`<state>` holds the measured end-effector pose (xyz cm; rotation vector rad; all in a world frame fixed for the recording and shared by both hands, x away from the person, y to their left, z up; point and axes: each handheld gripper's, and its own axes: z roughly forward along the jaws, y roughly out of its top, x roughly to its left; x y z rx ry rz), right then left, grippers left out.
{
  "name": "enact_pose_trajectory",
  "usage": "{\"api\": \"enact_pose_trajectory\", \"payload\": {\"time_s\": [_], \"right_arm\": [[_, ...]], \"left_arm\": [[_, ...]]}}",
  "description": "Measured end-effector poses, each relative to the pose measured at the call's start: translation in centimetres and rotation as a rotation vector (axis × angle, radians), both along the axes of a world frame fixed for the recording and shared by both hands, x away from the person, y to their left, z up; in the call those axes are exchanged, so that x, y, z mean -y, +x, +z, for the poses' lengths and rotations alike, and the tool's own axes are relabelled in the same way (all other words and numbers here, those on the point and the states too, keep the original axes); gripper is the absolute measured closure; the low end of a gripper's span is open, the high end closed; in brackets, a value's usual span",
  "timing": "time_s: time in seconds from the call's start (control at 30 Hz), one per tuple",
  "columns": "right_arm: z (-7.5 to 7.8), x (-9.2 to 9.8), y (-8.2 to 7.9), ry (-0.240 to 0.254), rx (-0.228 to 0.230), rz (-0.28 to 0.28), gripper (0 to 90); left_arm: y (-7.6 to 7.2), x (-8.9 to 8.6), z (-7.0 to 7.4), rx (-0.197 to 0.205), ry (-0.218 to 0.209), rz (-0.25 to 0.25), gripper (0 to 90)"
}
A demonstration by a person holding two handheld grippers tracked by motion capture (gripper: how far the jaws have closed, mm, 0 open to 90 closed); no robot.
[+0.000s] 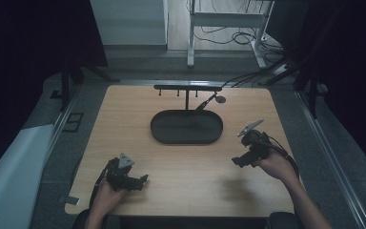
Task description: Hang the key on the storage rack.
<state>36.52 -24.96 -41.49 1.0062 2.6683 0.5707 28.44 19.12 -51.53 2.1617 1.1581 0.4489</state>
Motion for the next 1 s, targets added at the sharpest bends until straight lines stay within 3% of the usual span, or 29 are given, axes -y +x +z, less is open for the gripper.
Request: {"api": "enact_pose_trajectory", "payload": {"time_s": [0.47, 1.0], "right_arm": [[-2.6, 0.5, -3.0, 0.058, 0.055, -0.017, 0.0], [-6.4, 0.1, -5.6, 0.188, 0.127, -0.069, 0.0]], "left_arm": [[-0.1, 0.3, -0.1, 0.006, 0.021, -0.007, 0.0], [-0.1, 0.4, 0.0, 0.011, 0.020, -0.012, 0.0]]}}
